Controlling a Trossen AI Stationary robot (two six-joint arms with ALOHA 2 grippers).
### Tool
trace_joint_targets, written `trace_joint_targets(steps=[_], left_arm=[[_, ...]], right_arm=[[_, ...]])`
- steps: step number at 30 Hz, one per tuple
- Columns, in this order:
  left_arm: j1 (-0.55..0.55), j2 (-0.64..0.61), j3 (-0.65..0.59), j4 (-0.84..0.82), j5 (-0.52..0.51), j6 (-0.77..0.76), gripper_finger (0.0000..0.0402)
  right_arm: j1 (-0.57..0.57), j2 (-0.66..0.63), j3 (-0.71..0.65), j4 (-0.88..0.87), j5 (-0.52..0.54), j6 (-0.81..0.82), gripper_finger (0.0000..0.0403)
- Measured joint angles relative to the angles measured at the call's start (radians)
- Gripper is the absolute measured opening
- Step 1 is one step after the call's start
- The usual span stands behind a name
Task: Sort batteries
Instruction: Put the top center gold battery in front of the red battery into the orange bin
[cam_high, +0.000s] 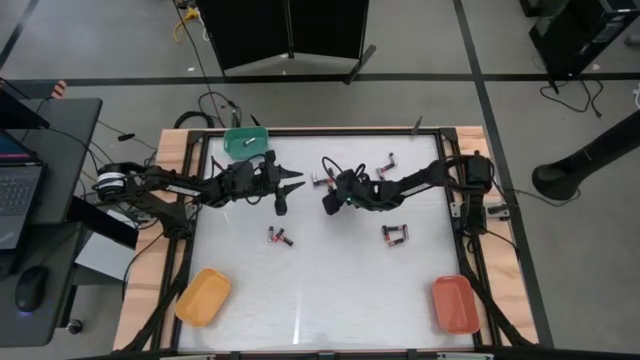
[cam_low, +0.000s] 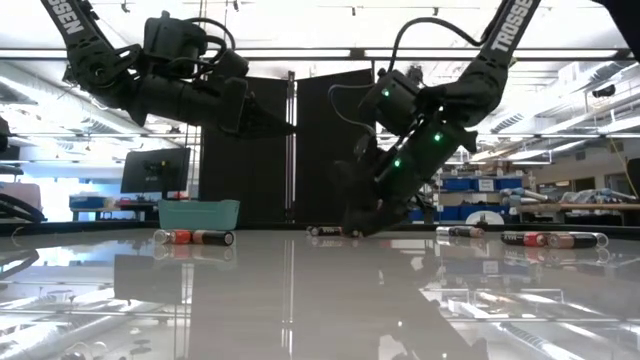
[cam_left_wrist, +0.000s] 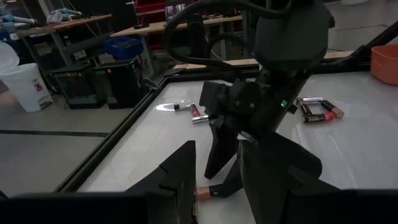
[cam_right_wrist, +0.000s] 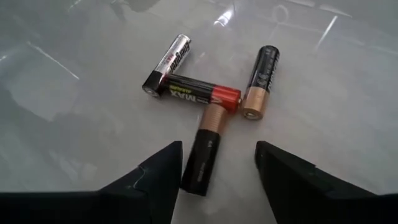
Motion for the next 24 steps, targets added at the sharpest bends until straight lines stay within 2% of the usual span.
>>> trace_joint_targets(steps=[5,14,19,24], left_arm=[[0.0,0.0,0.0,-0.011,0.0,0.001,0.0131],[0.0,0.0,0.0,-0.015,0.0,0.001,0.0131],[0.0,0.0,0.0,-0.017,0.0,-0.001,0.0131],[0.0,0.0,0.0,-0.017,0.0,-0.003,0.0131]], right_arm=[[-0.003,0.011,0.003,-0.015,0.007,0.011,0.0182],[-0.002,0.007,0.003,-0.056,0.003,-0.019,0.0064],[0.011,-0.025,-0.001,-0.084,-0.028,-0.046,0.0064],[0.048,-0.122,-0.004,-0.173,-0.075,-0.064,0.0064]])
